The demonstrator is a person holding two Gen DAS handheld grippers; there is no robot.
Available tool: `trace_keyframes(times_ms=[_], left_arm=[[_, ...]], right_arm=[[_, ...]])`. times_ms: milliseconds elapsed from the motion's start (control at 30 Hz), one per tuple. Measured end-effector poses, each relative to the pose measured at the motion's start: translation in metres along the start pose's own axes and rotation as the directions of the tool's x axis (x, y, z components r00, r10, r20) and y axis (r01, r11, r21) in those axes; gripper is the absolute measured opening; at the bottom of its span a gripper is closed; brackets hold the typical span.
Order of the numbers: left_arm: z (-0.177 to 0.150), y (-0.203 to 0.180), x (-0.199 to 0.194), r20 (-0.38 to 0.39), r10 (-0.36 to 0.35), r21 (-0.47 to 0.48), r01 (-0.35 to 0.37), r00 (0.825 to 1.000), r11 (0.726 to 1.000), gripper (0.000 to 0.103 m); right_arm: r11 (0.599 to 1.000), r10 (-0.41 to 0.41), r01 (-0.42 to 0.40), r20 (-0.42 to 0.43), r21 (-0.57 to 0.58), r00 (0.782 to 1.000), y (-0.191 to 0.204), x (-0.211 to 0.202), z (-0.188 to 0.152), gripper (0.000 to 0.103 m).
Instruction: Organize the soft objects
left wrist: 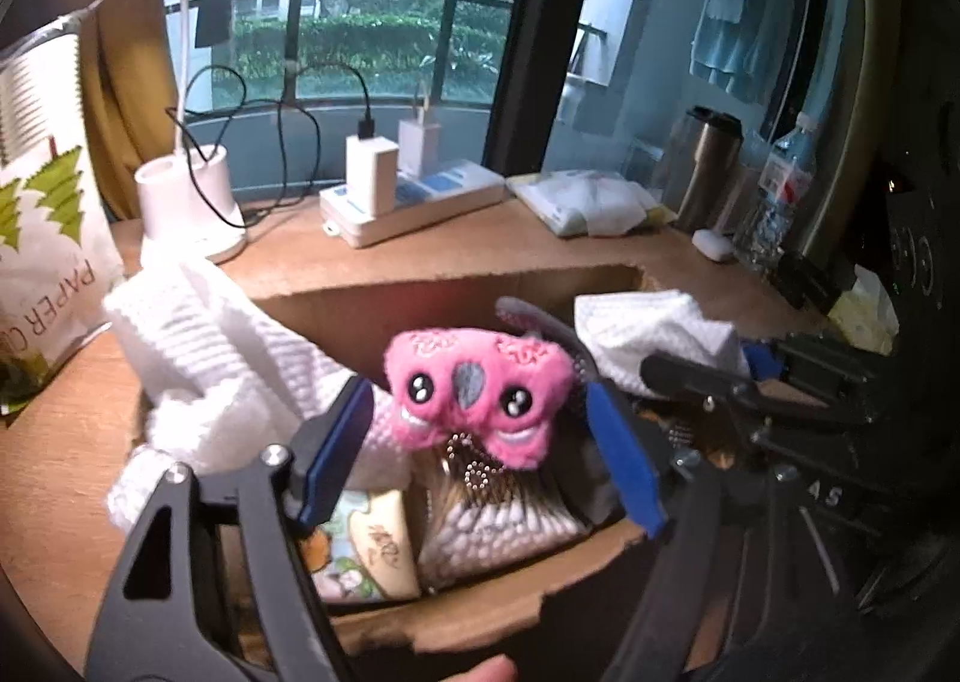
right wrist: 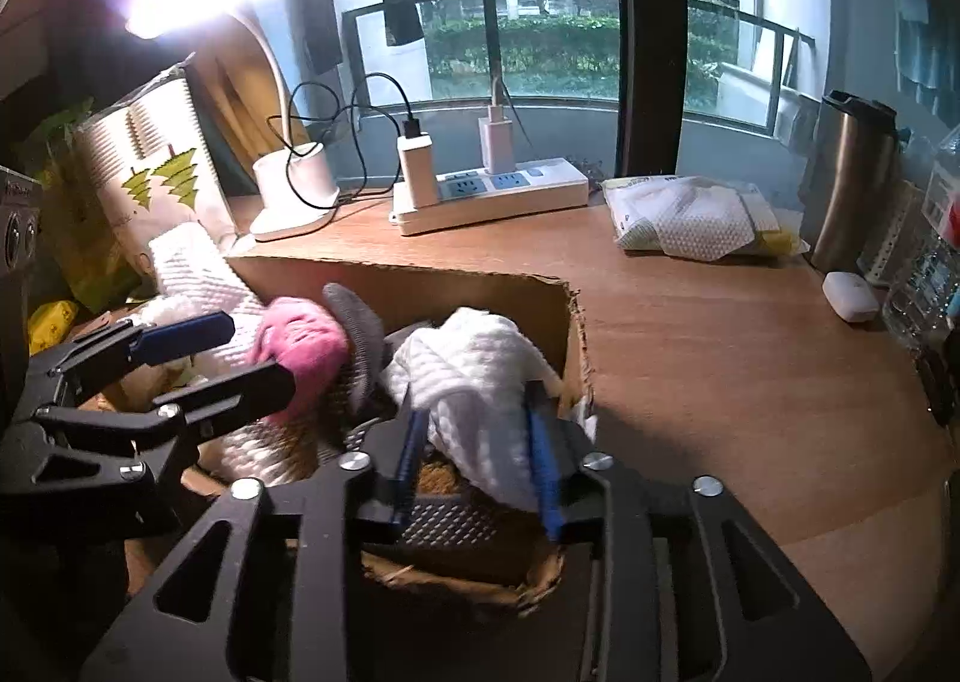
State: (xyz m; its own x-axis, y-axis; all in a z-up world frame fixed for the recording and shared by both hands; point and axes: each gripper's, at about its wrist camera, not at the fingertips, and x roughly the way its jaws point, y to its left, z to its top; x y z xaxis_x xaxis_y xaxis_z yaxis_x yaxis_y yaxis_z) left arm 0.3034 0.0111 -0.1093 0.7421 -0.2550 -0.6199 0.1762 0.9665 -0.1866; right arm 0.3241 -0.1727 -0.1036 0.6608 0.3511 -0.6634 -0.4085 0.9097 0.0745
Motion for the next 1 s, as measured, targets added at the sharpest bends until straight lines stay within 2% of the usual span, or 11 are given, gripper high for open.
trace_keyframes(times_ms=[67, 100, 167, 600, 1000], left_arm=[[-0.001, 0.000, -0.008, 0.016, 0.010, -0.002, -0.010, 1.000, 1.000, 0.078], [-0.001, 0.001, -0.011, 0.022, 0.015, -0.003, -0.015, 1.000, 1.000, 0.079], [-0.003, 0.003, -0.019, 0.033, 0.019, -0.015, -0.018, 0.999, 1.000, 0.081], [-0.026, -0.006, -0.087, 0.148, 0.024, -0.032, -0.019, 0.989, 0.999, 0.082], [-0.049, -0.015, -0.135, 0.206, 0.022, -0.041, -0.014, 0.978, 0.999, 0.082]], right_arm=[[1.000, 0.000, 0.000, 0.011, 0.000, 1.000, 0.003, -0.006, -0.002, 0.052], [1.000, -0.003, 0.003, 0.020, 0.004, 1.000, 0.003, -0.010, -0.003, 0.052], [1.000, -0.005, 0.005, 0.028, 0.009, 1.000, 0.003, -0.017, -0.004, 0.052], [1.000, -0.021, 0.019, 0.113, 0.018, 0.993, 0.010, -0.071, -0.020, 0.053], [1.000, -0.022, 0.022, 0.192, -0.001, 0.981, 0.029, -0.121, -0.038, 0.054]])
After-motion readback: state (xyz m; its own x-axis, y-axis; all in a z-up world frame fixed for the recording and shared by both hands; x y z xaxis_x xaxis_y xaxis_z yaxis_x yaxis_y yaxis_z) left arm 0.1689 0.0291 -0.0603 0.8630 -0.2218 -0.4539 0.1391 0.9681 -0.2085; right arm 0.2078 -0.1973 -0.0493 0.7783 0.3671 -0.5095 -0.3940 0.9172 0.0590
